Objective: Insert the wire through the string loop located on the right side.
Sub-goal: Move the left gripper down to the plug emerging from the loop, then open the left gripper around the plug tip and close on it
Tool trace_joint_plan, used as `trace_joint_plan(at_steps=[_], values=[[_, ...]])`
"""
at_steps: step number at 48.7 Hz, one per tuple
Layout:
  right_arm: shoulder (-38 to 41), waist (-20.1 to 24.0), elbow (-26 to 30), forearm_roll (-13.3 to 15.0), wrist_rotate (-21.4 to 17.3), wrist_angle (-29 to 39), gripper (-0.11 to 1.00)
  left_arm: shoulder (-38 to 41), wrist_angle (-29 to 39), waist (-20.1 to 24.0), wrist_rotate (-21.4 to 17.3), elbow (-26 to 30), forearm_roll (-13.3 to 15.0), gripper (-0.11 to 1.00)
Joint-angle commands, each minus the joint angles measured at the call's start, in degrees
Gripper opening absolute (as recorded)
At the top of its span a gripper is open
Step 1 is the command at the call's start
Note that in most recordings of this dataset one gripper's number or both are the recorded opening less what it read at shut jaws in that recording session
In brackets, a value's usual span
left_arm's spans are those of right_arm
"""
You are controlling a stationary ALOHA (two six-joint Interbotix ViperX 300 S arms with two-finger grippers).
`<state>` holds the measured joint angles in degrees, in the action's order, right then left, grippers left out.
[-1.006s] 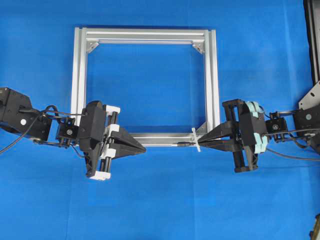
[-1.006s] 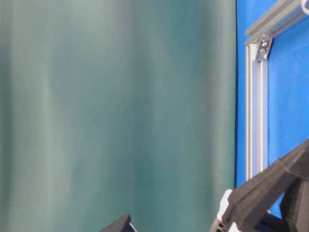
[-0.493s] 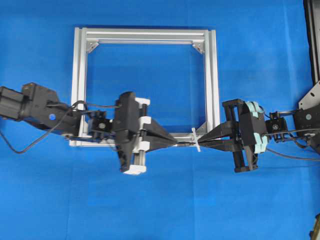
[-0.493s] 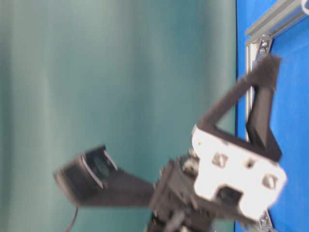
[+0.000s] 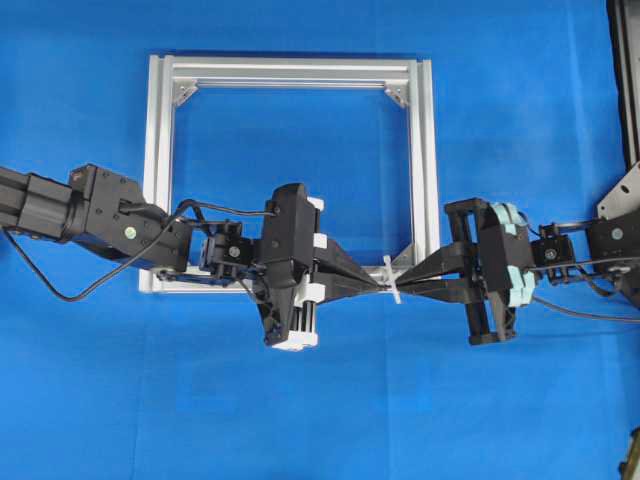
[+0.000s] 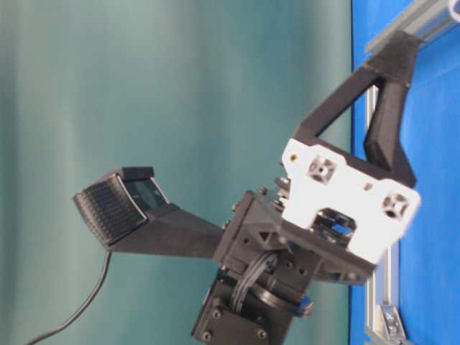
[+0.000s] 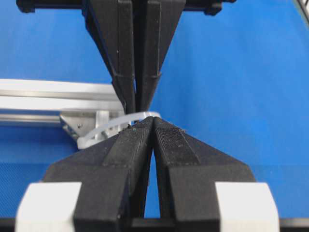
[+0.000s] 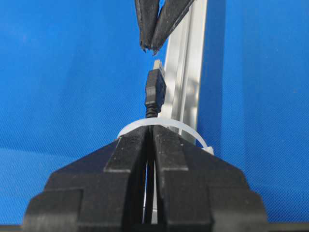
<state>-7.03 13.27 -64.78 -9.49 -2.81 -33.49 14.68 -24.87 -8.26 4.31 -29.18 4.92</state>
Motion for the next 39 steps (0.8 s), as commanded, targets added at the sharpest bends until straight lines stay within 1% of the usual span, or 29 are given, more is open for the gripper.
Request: trace_joint_plan(at_steps=[1, 12, 15, 17, 19, 28, 30, 32, 33, 39], values=[[-0.53, 0.00, 0.88, 0.09, 0.00, -0.44, -0.03, -0.88, 0.18, 0.18, 0.09, 1.23, -0.09, 0.00], [-0.53, 0.00, 0.88, 0.09, 0.00, -0.53, -0.03, -0.88, 0.26, 0.70, 0.70, 1.23, -0.09, 0.01], [-0.53, 0.00, 0.88, 0.09, 0.00, -0.53, -0.03, -0.88, 0.26, 0.70, 0.70, 1.32, -0.09, 0.04], [-0.53, 0.00, 0.97, 0.09, 0.00, -0.44, -0.03, -0.88, 0.26, 0.70, 0.79, 1.32, -0.09, 0.11], [-0.53, 0.00, 0.88, 0.09, 0.00, -0.44, -0.03, -0.88, 0.26, 0.62, 0.88, 1.41, -0.09, 0.21], [-0.53, 0.00, 0.88, 0.09, 0.00, -0.44, -0.03, -0.79, 0.26, 0.26, 0.79, 1.49, -0.09, 0.77], [-0.44, 0.00, 0.97, 0.09, 0.09, -0.44, -0.03, -0.79, 0.26, 0.18, 0.79, 1.49, -0.09, 0.85], [-0.44, 0.00, 0.88, 0.09, 0.00, -0.44, -0.03, -0.79, 0.26, 0.26, 0.79, 1.49, -0.09, 0.90], [-0.44, 0.00, 0.88, 0.09, 0.00, -0.44, -0.03, -0.88, 0.26, 0.18, 0.79, 1.49, -0.09, 0.91], [-0.44, 0.00, 0.88, 0.09, 0.00, -0.44, -0.03, -0.79, 0.26, 0.18, 0.79, 1.41, -0.09, 0.90]])
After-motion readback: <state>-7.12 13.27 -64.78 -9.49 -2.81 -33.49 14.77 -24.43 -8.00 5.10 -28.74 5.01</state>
